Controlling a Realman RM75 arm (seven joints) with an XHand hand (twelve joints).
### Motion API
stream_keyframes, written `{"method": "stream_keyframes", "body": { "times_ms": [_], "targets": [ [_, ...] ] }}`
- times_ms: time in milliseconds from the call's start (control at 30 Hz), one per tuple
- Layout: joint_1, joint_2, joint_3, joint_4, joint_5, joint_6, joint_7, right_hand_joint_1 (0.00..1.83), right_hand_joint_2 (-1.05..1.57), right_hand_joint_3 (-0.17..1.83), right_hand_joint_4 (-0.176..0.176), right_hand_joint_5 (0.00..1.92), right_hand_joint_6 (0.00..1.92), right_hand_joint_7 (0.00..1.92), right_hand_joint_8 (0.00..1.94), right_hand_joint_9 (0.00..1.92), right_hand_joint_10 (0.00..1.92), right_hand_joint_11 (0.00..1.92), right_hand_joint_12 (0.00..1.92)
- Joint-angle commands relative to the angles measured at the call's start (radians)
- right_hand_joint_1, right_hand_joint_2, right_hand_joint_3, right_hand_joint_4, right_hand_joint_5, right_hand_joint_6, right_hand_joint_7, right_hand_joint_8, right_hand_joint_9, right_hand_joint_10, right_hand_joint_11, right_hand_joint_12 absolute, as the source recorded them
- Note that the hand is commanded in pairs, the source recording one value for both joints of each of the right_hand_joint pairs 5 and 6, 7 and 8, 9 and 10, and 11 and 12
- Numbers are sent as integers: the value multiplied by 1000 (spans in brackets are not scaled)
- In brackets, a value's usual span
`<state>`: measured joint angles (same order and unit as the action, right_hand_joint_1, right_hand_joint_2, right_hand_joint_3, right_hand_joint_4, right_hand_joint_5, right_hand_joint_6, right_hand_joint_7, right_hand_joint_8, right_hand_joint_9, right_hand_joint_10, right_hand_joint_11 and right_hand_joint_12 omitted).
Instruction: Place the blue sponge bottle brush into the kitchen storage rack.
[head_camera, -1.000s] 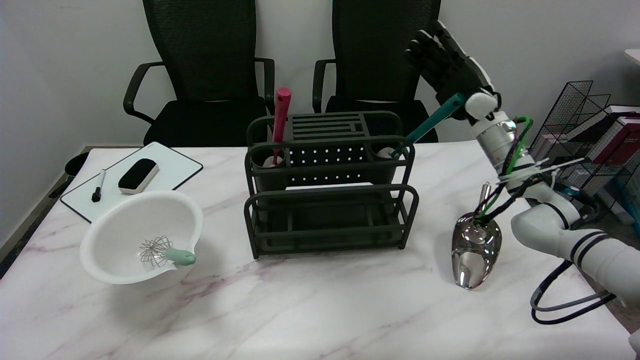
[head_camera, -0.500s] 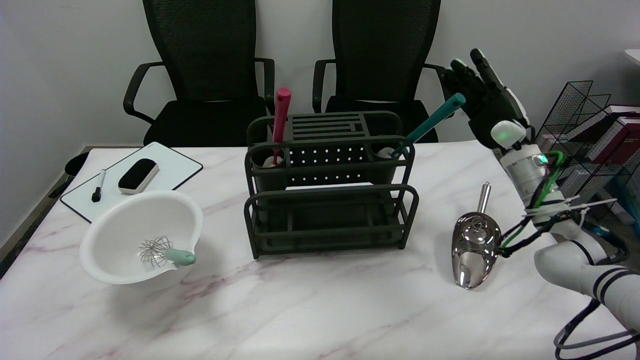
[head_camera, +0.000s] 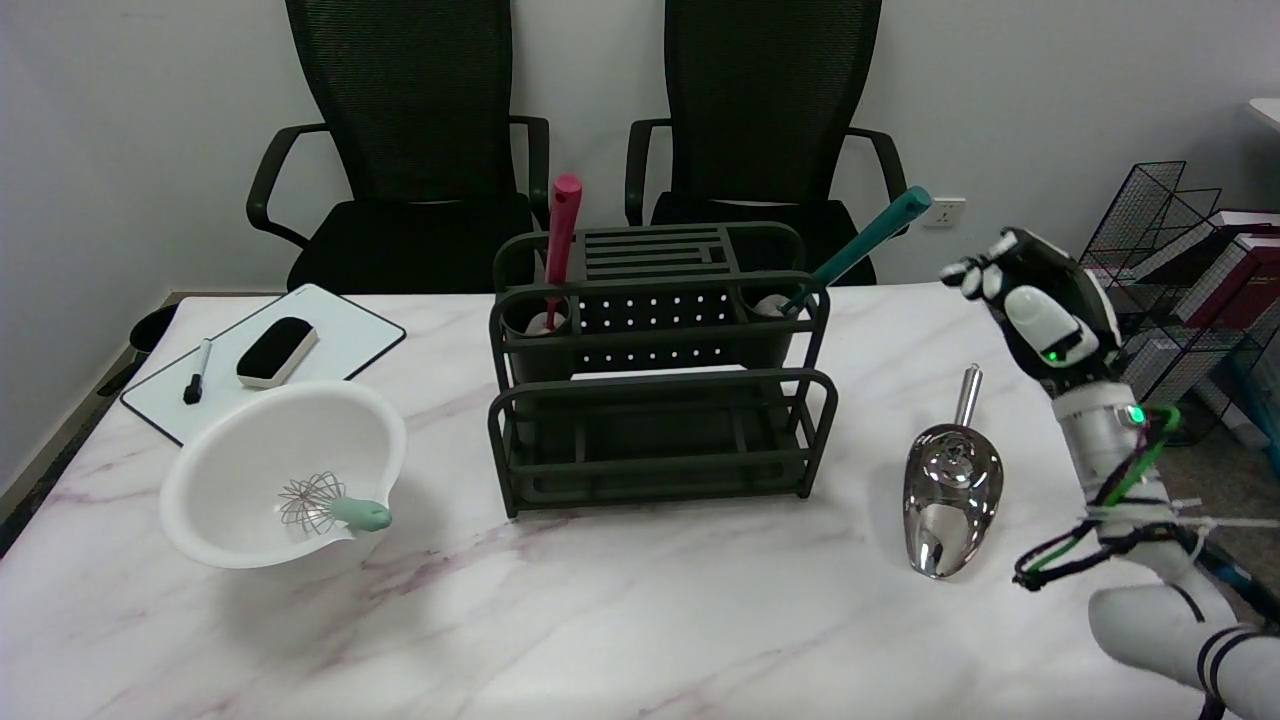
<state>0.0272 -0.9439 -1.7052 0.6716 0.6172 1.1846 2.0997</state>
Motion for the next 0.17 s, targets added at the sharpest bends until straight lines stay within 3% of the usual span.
{"method": "stream_keyframes", "body": {
  "times_ms": [33, 167],
  "targets": [
    [-110, -184, 15, -341, 166, 253, -38, 1123, -25, 906, 0, 1082, 1082, 1363, 1363, 1214, 1214, 967, 967],
    [-139, -198, -49, -265, 158, 317, -56, 1104, 77, 893, 0, 1174, 1174, 1481, 1481, 1349, 1349, 1020, 1020]
  ]
}}
